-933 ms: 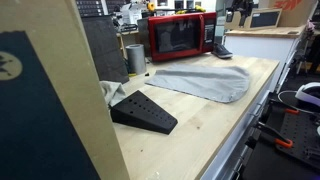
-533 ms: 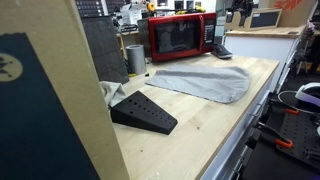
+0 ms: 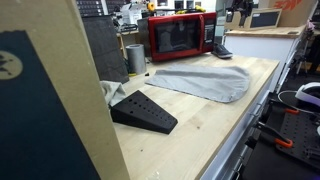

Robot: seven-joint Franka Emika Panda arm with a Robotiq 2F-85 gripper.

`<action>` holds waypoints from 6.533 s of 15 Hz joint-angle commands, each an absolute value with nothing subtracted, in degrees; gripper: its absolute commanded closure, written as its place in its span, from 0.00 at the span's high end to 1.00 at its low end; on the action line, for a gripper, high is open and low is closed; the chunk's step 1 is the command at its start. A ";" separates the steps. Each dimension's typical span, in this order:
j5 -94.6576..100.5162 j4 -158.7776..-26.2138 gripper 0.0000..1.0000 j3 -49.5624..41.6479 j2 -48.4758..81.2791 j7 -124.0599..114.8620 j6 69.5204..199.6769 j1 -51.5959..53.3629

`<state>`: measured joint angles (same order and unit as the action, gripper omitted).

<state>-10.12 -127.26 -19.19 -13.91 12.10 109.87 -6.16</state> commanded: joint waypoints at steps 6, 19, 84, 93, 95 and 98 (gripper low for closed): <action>-8.63 -123.79 1.00 -14.56 -11.59 10.50 108.31 -7.54; 3.76 -104.55 1.00 -4.94 8.38 5.36 104.47 -4.54; -5.52 -102.84 1.00 -3.06 35.84 -7.13 159.21 -4.61; -10.77 -98.44 0.68 1.65 38.76 -6.37 159.37 -6.15; -12.31 -98.78 0.53 3.03 38.62 -6.02 159.18 -6.85; -14.27 -99.94 0.31 4.42 38.04 -5.72 159.04 -7.74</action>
<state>-11.61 -99.69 2.49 37.70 -6.99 158.82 -6.54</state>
